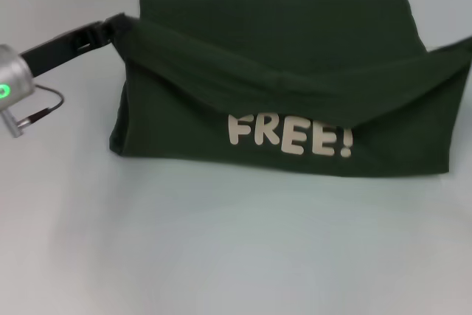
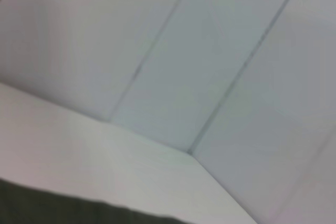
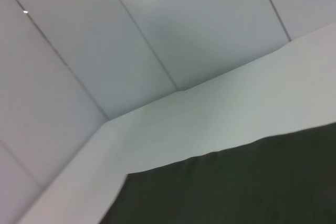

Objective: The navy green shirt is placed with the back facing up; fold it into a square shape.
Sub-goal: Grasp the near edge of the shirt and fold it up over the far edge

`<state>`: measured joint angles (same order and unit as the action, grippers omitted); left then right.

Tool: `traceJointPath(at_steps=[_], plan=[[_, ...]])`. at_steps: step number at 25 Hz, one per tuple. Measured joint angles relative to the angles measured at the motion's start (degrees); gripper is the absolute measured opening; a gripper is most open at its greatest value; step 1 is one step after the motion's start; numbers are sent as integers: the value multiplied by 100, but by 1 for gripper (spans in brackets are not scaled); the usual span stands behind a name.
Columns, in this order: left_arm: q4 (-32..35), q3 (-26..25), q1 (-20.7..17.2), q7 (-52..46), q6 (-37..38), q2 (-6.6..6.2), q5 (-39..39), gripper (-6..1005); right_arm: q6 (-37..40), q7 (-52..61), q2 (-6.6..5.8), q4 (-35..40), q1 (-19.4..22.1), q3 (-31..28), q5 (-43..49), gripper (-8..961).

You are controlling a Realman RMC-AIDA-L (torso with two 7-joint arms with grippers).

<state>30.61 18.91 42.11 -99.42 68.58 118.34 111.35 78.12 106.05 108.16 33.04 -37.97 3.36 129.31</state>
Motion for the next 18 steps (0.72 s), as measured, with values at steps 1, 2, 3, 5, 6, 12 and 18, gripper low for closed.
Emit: traceJointPath(at_steps=[1, 2, 3, 5, 6, 12, 18], plan=[[-170, 0, 83, 226, -271, 35, -219, 31, -282, -24, 7, -91, -91, 167, -76, 30], [-289, 1, 181, 476, -527, 106, -396, 31, -555, -54, 17, -186, -181, 335, -167, 30], [-420, 0, 306, 899, -944, 251, -656, 31, -809, -97, 33, -263, -247, 495, -250, 30], [-451, -2, 366, 1176, -1179, 366, -829, 31, -1382, -250, 90, -451, -393, 832, -494, 30], [-465, -3, 393, 1339, -1316, 435, -944, 31, -1578, -312, 113, -519, -444, 940, -588, 30], [-1306, -36, 600, 3152, -2115, 573, -2256, 32, -3107, -1051, 351, -986, -719, 1316, -1191, 29], [-1771, -39, 653, 4336, -2371, 589, -2988, 31, -3889, -1678, 475, -1292, -800, 1352, -1505, 29]])
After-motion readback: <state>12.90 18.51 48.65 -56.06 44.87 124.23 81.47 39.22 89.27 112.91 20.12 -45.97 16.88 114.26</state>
